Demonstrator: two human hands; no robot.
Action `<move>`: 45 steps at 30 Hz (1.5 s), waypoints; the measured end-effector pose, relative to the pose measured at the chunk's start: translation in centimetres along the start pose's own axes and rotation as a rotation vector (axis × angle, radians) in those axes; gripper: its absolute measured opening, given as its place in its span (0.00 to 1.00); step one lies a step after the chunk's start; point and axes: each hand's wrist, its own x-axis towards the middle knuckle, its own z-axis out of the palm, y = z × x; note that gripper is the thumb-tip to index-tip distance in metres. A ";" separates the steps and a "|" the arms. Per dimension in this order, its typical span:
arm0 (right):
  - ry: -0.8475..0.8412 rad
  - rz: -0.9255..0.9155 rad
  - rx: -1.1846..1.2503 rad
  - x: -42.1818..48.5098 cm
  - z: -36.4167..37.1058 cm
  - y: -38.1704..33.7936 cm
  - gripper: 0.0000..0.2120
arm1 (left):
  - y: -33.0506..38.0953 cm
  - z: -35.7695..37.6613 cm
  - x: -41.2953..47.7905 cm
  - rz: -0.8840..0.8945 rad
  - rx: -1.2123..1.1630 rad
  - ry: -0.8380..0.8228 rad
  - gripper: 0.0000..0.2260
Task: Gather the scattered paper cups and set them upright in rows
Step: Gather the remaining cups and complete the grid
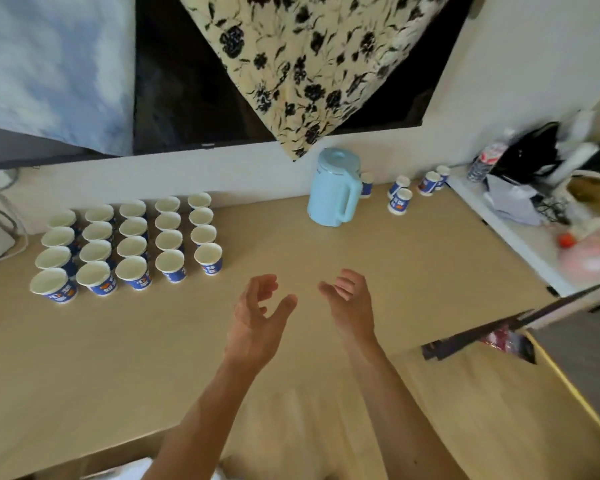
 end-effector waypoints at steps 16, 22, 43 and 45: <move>-0.064 0.011 -0.082 8.4 -19.7 -3.3 0.21 | 9.3 20.8 0.8 0.061 0.062 -0.134 0.16; -0.019 0.020 -0.121 15.3 -22.3 -3.1 0.22 | 10.3 26.9 6.7 0.064 0.038 -0.154 0.15; -0.311 -0.089 -0.621 48.0 -22.5 -4.1 0.21 | 10.2 41.7 20.5 -0.260 -0.006 0.157 0.15; -0.336 -0.150 -0.674 50.6 -21.7 -3.9 0.24 | 10.3 43.0 20.9 -0.293 -0.021 0.179 0.14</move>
